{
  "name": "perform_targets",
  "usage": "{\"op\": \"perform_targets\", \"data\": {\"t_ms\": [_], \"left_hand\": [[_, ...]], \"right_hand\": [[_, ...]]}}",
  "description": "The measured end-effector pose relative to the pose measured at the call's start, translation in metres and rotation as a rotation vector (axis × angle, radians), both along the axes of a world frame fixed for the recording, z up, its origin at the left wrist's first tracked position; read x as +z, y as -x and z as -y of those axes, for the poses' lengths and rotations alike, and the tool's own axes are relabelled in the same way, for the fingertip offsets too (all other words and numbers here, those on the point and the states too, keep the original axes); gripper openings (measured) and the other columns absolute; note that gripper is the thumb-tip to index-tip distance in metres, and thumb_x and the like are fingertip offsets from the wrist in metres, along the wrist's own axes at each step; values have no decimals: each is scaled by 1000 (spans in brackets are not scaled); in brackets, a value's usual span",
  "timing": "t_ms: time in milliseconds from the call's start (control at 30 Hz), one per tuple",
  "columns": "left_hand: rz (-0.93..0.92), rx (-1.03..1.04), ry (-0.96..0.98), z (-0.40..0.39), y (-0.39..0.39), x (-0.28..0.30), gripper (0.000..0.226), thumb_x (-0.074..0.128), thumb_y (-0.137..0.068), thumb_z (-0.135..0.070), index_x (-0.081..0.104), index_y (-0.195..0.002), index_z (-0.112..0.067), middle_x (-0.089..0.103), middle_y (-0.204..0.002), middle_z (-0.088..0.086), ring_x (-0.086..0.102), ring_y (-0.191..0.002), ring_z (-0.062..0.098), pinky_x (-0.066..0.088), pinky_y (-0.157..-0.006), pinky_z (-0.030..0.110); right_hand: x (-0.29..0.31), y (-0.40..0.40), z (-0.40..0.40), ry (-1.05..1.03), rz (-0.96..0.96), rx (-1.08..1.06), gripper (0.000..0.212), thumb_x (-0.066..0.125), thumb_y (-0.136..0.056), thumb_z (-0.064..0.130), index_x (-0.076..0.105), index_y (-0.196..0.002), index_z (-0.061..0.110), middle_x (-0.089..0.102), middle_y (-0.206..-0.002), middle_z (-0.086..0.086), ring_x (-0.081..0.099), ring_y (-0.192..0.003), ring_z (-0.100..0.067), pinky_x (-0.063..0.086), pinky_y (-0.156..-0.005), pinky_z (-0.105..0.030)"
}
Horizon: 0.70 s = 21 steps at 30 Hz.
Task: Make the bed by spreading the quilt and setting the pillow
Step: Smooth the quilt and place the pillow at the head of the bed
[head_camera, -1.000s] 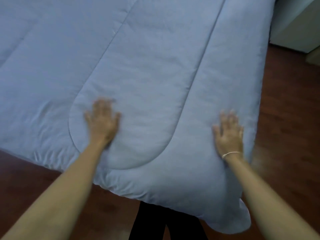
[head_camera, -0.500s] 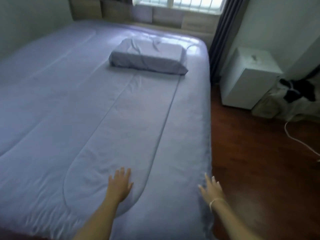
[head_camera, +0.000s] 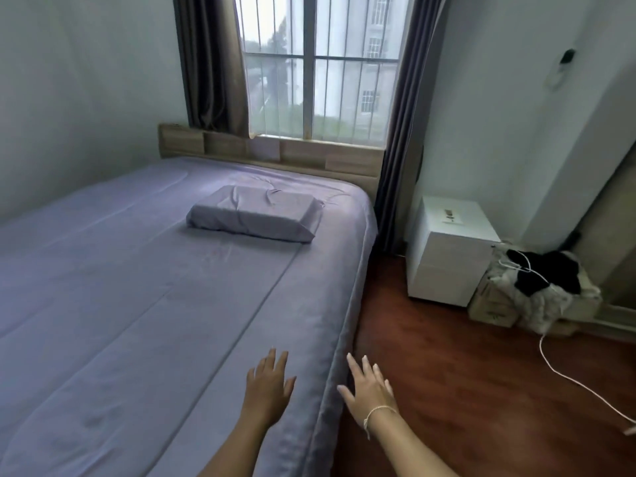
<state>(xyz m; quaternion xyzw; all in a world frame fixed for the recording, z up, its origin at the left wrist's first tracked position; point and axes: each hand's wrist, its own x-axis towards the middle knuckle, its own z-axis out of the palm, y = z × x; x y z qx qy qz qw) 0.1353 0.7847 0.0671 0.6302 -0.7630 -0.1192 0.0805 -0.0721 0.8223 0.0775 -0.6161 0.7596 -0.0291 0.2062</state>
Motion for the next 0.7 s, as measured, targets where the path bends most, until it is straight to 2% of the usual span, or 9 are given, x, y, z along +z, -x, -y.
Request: {"op": "perform_targets", "data": {"t_ms": [300,400,467,567,700], "left_hand": [[-66,46,164,54,80,56,56,49,-94,-38,36,-145,-17,37,-150,12,42,-133,29,35,-106,42],[-99,64,196,86,103,56,49,49,-90,-37,52,-133,-14,56,-133,11,58,-116,29,46,-95,41],[-121,65,215,110,119,53,46,48,-87,-36,58,-126,-15,62,-124,7,63,-107,27,49,-90,39],[-126,65,212,154,144,50,43,43,-92,-35,52,-132,-20,55,-132,1,56,-116,21,41,-98,33],[-137,84,201,231,169,40,44,37,-96,-37,43,-138,-26,45,-140,-5,47,-125,15,32,-103,27]], "right_hand": [[45,101,55,143,57,-18,70,42,-92,56,10,-150,35,9,-160,-1,11,-147,-25,18,-116,-45],[47,118,87,184,79,19,64,43,-92,54,20,-149,35,14,-159,1,13,-147,-21,15,-117,-42],[42,133,113,218,60,28,55,44,-92,53,35,-143,35,24,-157,4,19,-145,-18,16,-117,-41],[32,158,163,209,32,42,47,47,-90,54,46,-134,38,34,-152,9,26,-142,-13,18,-117,-39],[28,195,247,146,20,54,51,50,-87,58,41,-135,44,32,-151,15,24,-143,-11,19,-117,-38]]}}
